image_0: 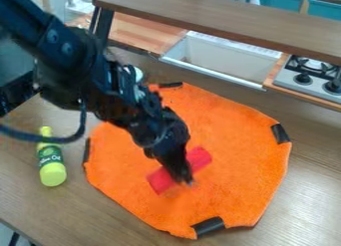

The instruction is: Put the red figure on the top of the edge of the cloth

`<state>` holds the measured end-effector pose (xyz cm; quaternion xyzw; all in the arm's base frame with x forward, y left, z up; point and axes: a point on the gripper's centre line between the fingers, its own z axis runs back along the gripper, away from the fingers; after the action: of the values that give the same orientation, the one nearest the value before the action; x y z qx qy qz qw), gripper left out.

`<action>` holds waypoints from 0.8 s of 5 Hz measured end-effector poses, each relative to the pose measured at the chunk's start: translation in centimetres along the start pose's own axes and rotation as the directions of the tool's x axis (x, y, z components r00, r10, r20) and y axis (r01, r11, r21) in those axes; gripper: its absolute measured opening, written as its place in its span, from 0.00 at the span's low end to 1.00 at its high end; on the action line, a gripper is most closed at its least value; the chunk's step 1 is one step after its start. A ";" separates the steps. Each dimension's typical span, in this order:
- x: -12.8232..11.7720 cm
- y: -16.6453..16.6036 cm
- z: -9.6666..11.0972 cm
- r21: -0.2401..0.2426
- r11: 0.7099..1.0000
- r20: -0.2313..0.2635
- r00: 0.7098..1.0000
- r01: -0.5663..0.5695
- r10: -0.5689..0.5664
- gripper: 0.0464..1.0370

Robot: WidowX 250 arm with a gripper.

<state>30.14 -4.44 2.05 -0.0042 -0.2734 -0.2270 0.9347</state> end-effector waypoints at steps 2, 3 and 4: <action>0.8 -1.5 -0.2 -0.010 1.000 0.032 0.999 0.017 -0.016 0.51; 0.7 -1.8 -0.6 -0.011 1.000 0.025 1.000 0.019 -0.018 0.77; 0.7 -2.2 -1.0 -0.054 0.998 0.026 0.999 0.026 -0.025 0.97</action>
<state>30.22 -6.82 1.31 -0.0290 -0.2789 -0.2462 0.9278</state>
